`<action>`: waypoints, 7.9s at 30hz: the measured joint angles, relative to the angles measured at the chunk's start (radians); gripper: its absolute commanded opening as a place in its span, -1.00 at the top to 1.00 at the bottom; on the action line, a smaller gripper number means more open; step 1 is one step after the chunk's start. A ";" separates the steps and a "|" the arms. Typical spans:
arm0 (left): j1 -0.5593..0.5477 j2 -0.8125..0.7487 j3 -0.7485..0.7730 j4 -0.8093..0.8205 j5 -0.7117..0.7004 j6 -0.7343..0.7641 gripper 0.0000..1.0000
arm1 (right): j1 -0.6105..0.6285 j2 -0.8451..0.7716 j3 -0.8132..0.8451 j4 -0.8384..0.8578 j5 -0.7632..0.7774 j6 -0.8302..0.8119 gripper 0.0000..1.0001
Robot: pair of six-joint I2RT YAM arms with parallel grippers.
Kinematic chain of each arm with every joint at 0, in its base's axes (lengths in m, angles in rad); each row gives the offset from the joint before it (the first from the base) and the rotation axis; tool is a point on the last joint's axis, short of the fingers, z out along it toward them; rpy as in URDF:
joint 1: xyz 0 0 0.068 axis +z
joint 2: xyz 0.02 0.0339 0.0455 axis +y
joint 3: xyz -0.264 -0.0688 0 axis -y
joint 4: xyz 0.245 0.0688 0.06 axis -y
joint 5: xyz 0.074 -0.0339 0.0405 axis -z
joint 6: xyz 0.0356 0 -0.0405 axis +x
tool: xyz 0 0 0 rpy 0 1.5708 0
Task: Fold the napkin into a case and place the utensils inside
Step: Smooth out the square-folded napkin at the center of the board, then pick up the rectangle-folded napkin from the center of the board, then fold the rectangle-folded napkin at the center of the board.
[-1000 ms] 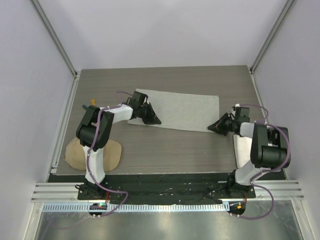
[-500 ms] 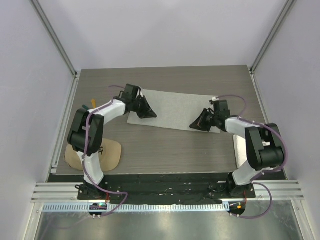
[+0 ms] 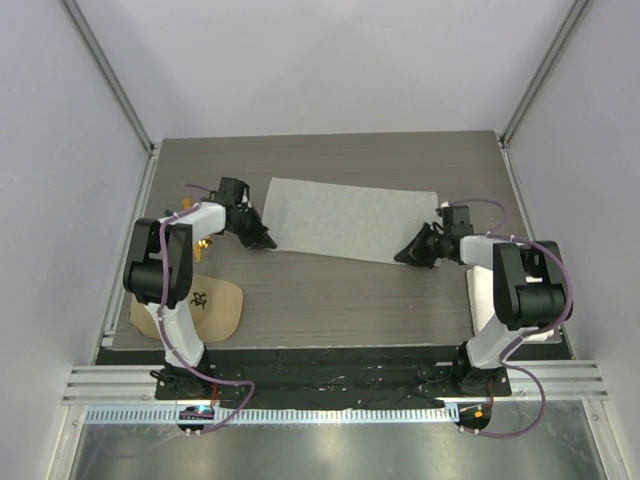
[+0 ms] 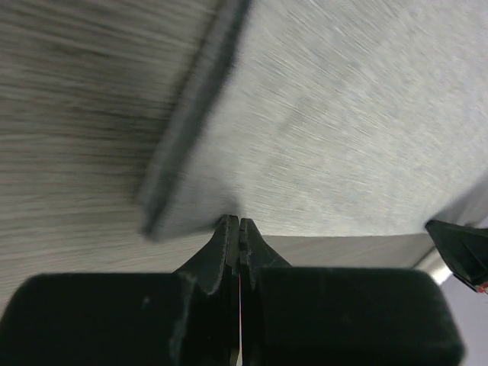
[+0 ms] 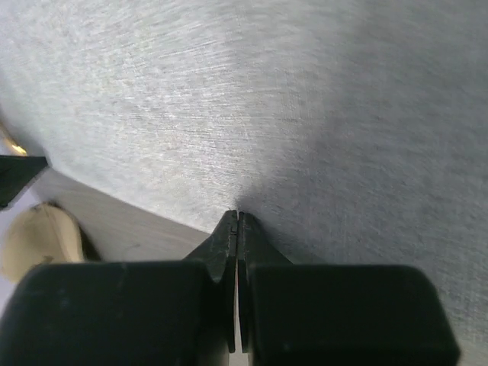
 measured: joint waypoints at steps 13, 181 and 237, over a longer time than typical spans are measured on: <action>-0.061 -0.079 0.012 -0.129 -0.206 0.047 0.99 | 0.013 -0.181 0.044 -0.277 0.261 -0.149 0.98; -0.499 0.420 0.676 0.044 -0.006 -0.097 0.55 | -0.208 -0.397 0.057 -0.527 0.516 -0.223 0.98; -0.096 -0.353 0.063 -0.221 -0.163 0.125 0.46 | 0.565 0.370 0.843 -0.435 0.455 0.145 0.98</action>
